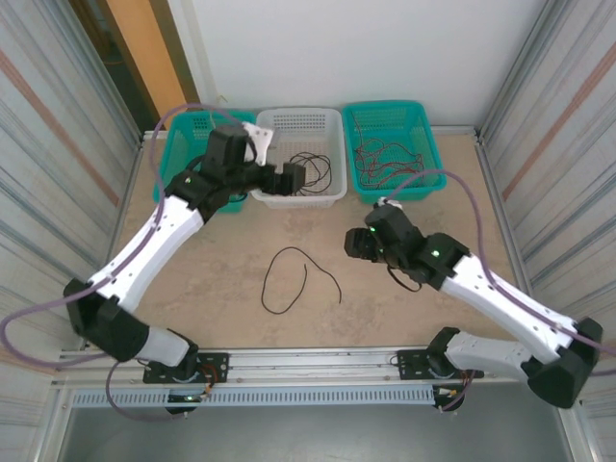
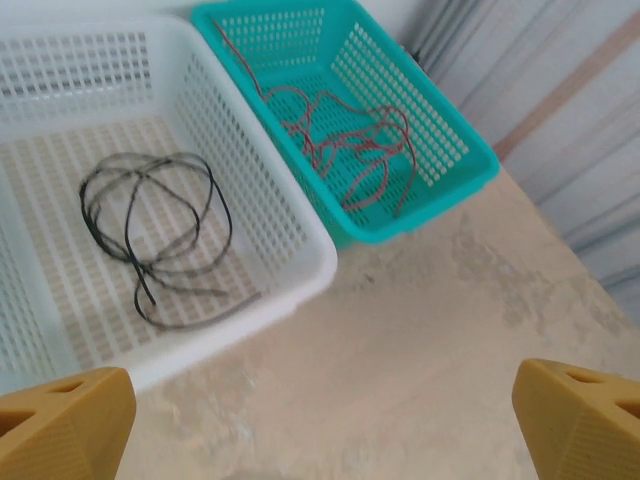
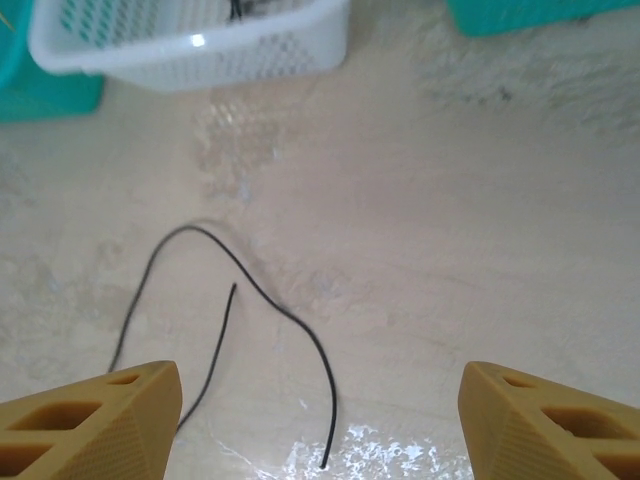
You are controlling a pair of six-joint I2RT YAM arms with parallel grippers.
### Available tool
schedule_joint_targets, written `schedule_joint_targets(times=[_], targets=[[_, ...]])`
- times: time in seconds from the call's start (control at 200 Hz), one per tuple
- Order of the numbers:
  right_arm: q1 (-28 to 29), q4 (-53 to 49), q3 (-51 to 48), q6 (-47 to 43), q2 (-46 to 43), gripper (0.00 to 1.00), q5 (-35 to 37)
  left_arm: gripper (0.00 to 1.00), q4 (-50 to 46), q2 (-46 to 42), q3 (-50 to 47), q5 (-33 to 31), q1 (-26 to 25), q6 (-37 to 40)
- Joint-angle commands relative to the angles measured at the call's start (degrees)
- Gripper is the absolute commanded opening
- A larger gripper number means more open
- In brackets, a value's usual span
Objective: Untangle the cables
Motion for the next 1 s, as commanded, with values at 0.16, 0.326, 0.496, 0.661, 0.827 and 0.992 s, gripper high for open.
schedule_joint_targets(times=[0.16, 0.326, 0.496, 0.661, 0.827, 0.992], targets=[[3.9, 2.2, 6.7, -4.4, 19.6, 0.65, -3.7, 0.87, -3.4, -15.6, -20.0, -2.0, 3.5, -4.3], [3.8, 5.2, 11.5, -7.6, 29.8, 0.6, -5.7, 0.84, -3.6, -23.7, -30.9, 4.9, 11.0, -8.5], [3.2, 7.0, 16.1, -9.8, 40.0, 0.52, -8.5, 0.82, -2.3, -26.0, -33.4, 8.5, 13.6, -10.4], [2.7, 7.8, 18.5, -10.1, 45.6, 0.5, -9.1, 0.8, -1.7, -25.0, -32.6, 9.6, 13.7, -10.6], [2.4, 8.5, 19.4, -10.7, 48.8, 0.46, -9.2, 0.79, -1.3, -24.4, -32.1, 10.4, 13.7, -10.6], [2.6, 8.1, 19.9, -12.1, 51.0, 0.4, -5.5, 0.79, -0.9, -24.1, -32.0, 10.9, 13.7, -10.5]])
